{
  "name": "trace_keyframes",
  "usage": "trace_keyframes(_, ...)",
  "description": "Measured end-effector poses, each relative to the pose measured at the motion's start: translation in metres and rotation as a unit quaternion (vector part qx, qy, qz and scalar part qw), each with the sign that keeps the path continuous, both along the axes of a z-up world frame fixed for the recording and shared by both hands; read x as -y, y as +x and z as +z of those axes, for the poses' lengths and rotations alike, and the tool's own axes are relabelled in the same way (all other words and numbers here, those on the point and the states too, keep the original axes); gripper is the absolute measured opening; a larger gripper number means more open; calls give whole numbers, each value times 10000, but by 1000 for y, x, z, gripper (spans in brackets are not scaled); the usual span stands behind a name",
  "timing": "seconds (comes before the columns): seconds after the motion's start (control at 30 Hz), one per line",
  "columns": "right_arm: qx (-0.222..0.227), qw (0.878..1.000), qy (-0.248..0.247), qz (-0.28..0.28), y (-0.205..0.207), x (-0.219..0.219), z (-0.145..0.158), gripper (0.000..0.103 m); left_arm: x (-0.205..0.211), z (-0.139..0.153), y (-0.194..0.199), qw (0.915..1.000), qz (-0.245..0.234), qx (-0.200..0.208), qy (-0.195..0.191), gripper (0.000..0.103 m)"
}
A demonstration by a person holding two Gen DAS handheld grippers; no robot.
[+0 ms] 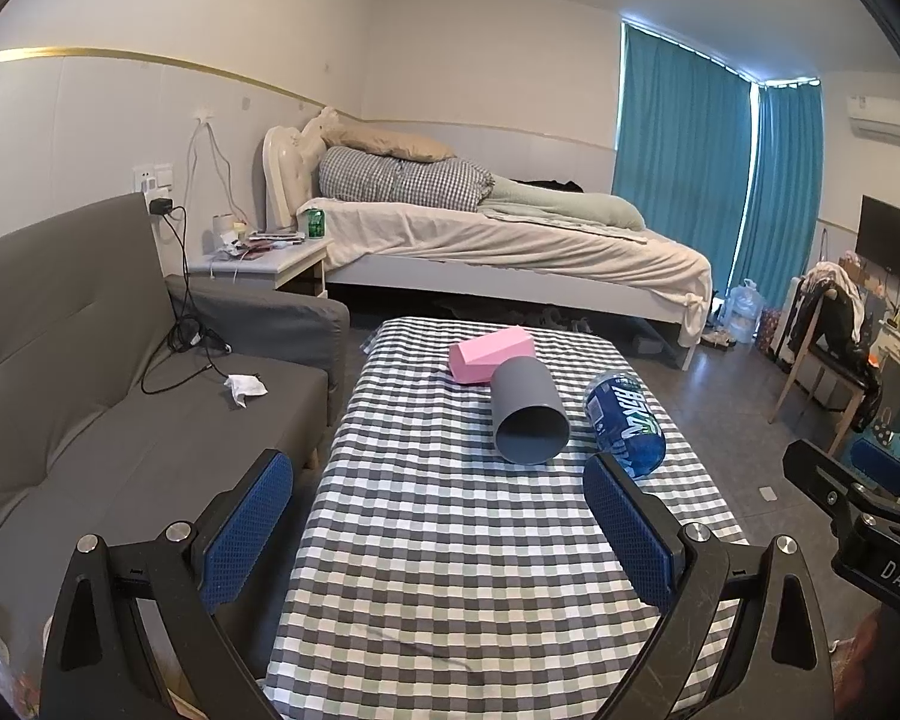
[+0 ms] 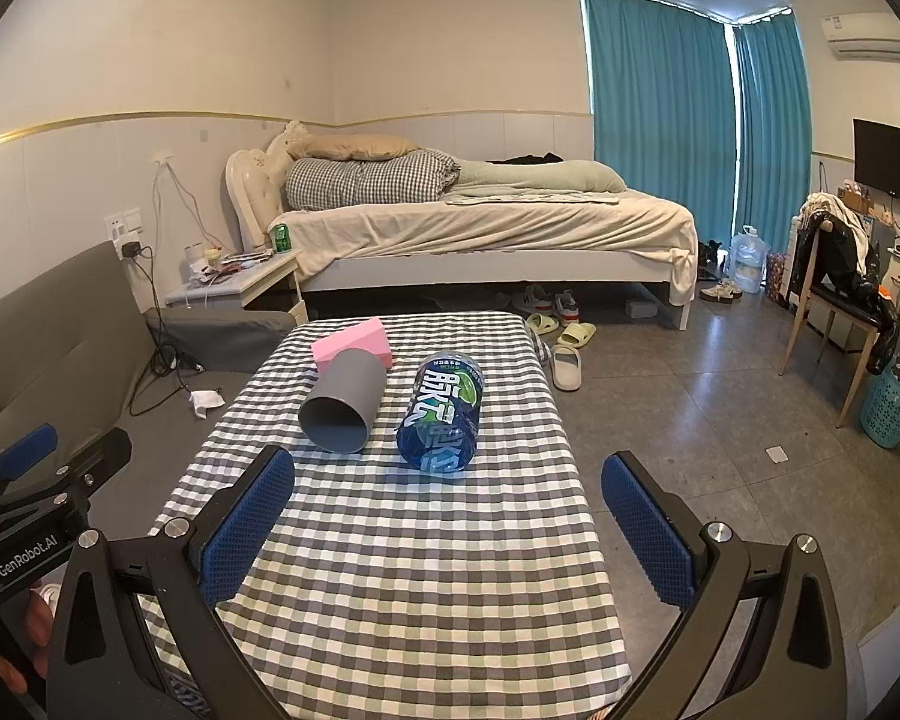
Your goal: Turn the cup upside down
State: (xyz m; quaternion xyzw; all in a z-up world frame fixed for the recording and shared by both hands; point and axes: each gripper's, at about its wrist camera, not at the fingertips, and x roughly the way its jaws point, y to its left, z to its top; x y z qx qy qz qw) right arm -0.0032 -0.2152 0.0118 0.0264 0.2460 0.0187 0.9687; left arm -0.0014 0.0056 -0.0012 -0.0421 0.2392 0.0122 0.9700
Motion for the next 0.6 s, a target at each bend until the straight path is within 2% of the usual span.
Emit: trace_keyframes(0.6,-5,10000,-6,1,1,0,0,103,-1,0,1,10000,-6,-31,-26,101)
